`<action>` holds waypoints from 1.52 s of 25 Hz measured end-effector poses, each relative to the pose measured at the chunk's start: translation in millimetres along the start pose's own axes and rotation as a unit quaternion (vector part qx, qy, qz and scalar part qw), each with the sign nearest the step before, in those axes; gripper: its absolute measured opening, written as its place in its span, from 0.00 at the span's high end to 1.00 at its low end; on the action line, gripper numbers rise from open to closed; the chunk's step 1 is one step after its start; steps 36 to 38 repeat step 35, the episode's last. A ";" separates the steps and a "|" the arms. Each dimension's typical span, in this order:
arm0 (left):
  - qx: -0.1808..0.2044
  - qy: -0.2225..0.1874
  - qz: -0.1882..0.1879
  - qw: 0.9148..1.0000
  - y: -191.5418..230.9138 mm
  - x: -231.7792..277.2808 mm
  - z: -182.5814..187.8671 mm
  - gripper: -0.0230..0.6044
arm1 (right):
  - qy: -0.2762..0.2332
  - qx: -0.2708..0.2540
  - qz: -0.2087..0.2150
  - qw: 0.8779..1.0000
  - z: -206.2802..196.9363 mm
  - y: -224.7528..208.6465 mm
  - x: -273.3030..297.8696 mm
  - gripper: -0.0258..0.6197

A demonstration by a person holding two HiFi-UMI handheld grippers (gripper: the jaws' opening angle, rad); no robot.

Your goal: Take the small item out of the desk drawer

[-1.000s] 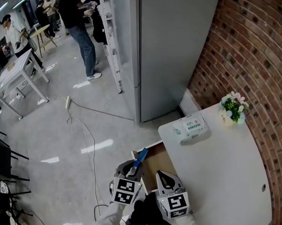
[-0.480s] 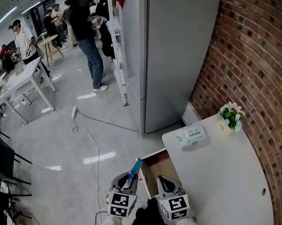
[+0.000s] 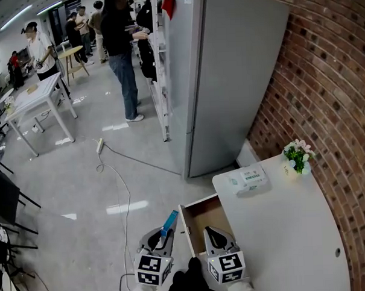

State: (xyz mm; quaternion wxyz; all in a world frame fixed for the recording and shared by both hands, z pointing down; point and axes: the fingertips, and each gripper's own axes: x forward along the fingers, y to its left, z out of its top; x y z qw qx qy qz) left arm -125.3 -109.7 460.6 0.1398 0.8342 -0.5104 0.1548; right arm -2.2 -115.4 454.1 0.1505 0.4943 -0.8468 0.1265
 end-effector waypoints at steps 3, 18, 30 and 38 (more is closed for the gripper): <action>-0.004 -0.010 0.011 1.000 3.4 -9.0 -0.2 0.82 | 0.000 0.000 0.005 1.000 0.6 4.8 -2.7 0.92; -0.014 -0.022 0.003 1.000 -3.9 -17.3 6.5 0.82 | -0.002 0.012 0.005 1.000 -4.3 13.0 -13.6 0.92; -0.020 -0.017 0.009 1.000 -1.0 -15.3 4.2 0.82 | 0.002 0.006 0.012 1.000 -6.1 14.1 -12.6 0.92; -0.025 -0.014 0.009 1.000 1.8 -14.1 1.5 0.82 | 0.005 0.004 0.011 1.000 -8.3 16.3 -11.1 0.92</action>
